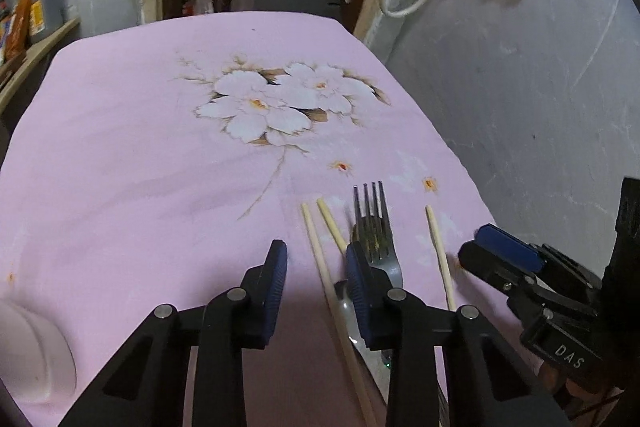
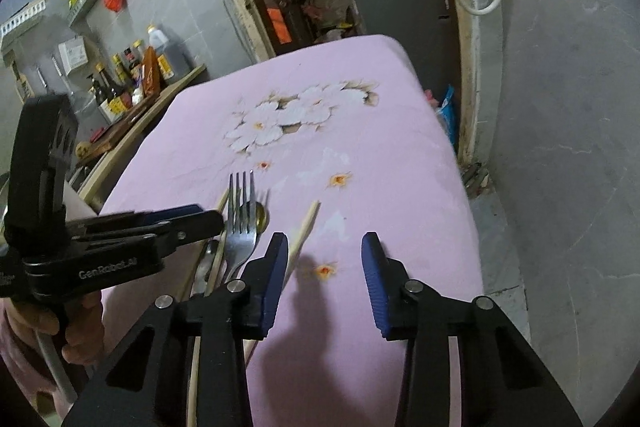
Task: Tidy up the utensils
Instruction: 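Move both tools back to the utensil pile, then grasp a wooden chopstick with the left tool while the right tool grasps another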
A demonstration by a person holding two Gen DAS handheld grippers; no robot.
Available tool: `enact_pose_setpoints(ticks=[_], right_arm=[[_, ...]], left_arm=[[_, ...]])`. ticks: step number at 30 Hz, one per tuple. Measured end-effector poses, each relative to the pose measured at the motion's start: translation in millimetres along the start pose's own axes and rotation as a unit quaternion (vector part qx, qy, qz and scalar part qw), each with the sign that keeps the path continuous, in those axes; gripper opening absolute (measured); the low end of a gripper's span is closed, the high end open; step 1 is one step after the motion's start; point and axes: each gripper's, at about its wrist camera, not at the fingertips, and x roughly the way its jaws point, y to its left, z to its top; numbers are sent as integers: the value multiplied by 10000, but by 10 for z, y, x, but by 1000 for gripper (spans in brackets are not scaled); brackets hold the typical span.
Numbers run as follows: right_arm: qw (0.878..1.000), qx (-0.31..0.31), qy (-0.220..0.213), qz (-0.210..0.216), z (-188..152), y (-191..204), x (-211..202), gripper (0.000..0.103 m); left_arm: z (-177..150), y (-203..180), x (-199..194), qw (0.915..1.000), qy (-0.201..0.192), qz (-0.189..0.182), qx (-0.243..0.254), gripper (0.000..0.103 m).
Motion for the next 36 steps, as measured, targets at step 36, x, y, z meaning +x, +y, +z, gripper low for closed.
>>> enact_pose_setpoints(ticks=[36], right_arm=[[9831, 1549, 633, 747, 309, -186, -103, 4]], left_arm=[[129, 254, -699, 9981, -154, -130, -585, 5]])
